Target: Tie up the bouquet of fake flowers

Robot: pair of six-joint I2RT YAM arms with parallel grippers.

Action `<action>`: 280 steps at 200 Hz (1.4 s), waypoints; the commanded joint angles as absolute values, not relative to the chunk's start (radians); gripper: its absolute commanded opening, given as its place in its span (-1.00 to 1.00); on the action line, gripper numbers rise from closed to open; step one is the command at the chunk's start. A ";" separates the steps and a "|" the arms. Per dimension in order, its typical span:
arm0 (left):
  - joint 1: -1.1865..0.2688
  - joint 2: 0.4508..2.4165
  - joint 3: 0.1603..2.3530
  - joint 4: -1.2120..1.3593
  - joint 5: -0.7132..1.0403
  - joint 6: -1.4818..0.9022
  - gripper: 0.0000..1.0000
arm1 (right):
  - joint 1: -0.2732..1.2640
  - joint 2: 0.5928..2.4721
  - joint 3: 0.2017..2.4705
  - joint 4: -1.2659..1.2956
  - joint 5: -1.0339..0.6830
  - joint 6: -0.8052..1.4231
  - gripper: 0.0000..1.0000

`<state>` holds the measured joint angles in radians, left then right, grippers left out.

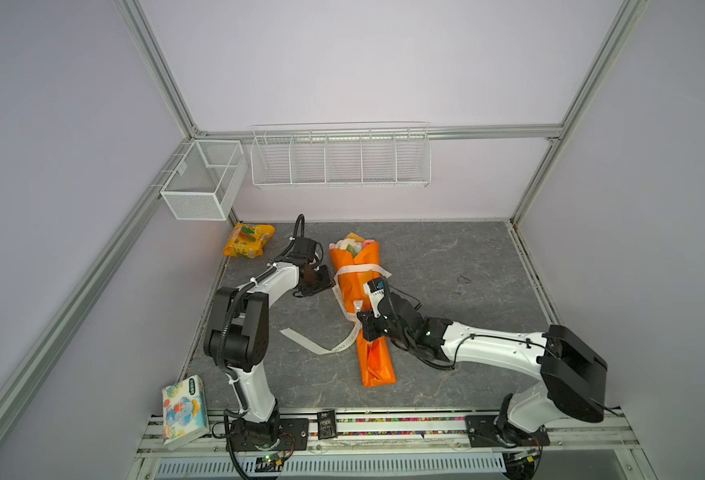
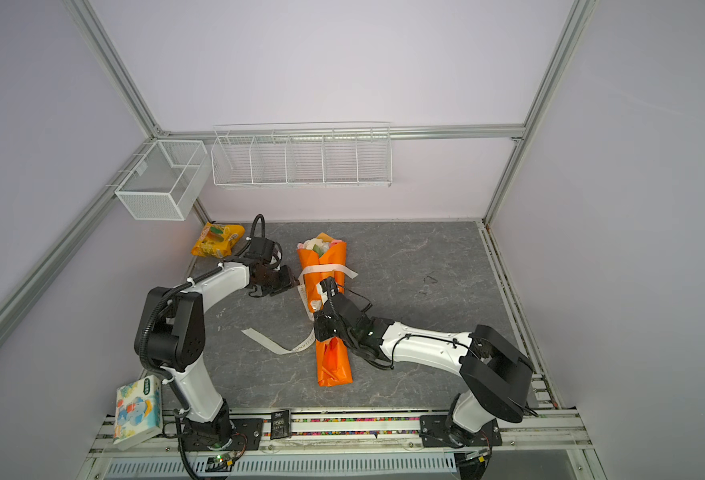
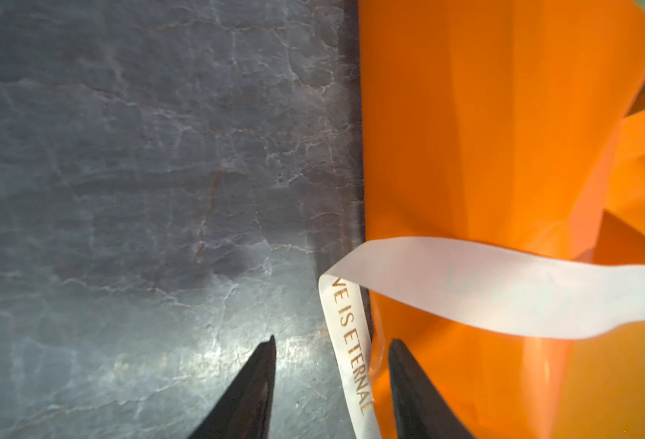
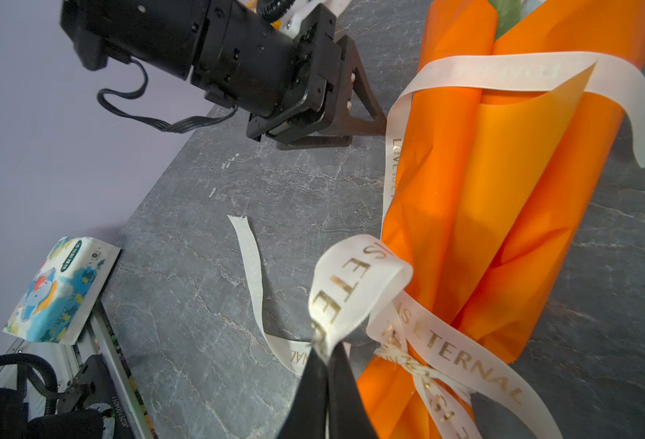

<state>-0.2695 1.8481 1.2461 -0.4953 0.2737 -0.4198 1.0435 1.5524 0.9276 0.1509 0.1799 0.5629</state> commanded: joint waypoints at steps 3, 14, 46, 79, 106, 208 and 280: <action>-0.274 1.868 1.230 -0.432 0.313 -0.233 -0.03 | 1.048 1.553 0.950 0.143 0.192 0.545 -0.86; -0.278 1.862 1.214 -0.382 0.304 -0.189 -0.04 | 1.049 1.555 0.952 0.143 0.191 0.545 -0.86; -0.281 1.857 1.187 -0.246 0.331 -0.115 -0.05 | 1.047 1.566 0.955 0.140 0.190 0.544 -0.86; -0.284 1.917 1.221 -0.210 0.361 -0.096 -0.12 | 1.048 1.573 0.963 0.140 0.185 0.550 -0.86; -0.284 1.926 1.234 -0.242 0.367 -0.095 -0.44 | 1.047 1.572 0.963 0.136 0.185 0.553 -0.86; -0.282 1.593 1.119 -0.493 0.369 -0.306 -1.00 | 1.039 1.567 0.965 0.125 0.205 0.573 -0.87; -0.287 0.986 0.872 -0.659 0.451 -0.829 -1.00 | 1.035 1.563 0.966 0.110 0.232 0.625 -0.87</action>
<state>-0.2836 1.1564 0.9024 -0.5549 0.4721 -0.5861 1.0405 1.5627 0.9482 0.1375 0.1940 0.5808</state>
